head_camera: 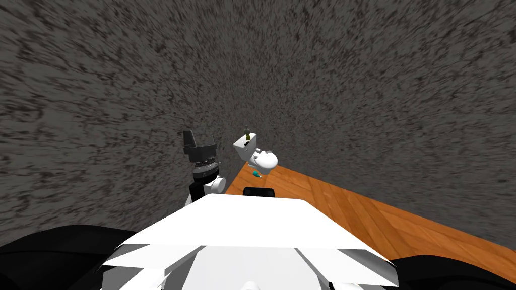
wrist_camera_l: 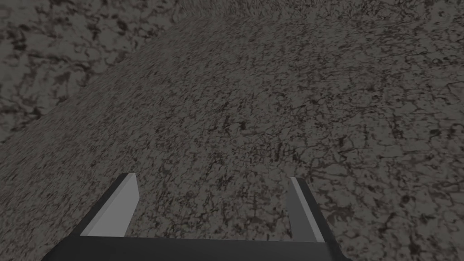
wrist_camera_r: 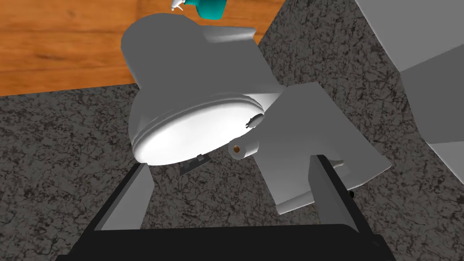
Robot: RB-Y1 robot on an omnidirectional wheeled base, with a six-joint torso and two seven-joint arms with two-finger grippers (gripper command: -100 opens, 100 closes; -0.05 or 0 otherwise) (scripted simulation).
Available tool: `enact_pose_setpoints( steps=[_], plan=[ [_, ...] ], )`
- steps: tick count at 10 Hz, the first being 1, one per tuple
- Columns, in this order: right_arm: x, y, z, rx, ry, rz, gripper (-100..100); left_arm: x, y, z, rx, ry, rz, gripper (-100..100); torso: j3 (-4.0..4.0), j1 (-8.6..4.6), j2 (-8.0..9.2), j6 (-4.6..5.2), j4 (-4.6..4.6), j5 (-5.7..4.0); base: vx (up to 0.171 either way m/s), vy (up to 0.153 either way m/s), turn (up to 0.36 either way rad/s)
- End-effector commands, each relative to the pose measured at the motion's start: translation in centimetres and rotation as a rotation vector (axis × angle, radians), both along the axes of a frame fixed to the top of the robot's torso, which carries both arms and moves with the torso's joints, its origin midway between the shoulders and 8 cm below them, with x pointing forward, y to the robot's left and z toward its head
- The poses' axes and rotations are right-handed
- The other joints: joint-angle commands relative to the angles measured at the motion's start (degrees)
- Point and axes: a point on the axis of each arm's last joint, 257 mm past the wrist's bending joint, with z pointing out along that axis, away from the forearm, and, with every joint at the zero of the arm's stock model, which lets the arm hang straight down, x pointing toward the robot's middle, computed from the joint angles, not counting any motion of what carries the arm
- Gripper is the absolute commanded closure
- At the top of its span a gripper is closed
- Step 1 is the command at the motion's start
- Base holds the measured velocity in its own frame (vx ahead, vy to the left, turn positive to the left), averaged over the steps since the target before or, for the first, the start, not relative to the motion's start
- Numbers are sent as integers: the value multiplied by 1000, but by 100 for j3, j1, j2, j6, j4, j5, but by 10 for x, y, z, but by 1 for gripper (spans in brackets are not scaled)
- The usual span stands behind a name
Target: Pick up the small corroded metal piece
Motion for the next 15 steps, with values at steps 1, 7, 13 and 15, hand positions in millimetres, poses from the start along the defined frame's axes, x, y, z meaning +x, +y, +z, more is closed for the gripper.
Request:
enact_pose_setpoints(
  steps=[1, 7, 13, 15],
  plan=[
    [-7, -9, -3, -44, 4, 44, -100, 0, 0, 0, 0, 0, 0, 0, 0, 0, 0, 0, 0, 0, -44, -14, 247],
    [-16, -57, -16, -214, 17, 201, -100, 0, 0, 0, 0, 0, 0, 0, -8, 13, -14, 1, -3, 3, -21, 7, 212],
    [-12, -144, -21, -451, 37, 372, -100, 0, 0, 0, 0, 0, 0, 0, -11, 16, -20, 10, -4, 3, -11, 25, 290],
    [-14, -145, -22, -471, 34, 405, -100, 0, 0, 0, 0, 0, 0, 0, -13, 20, -24, 10, -5, 4, 6, 22, 126]
  ],
)
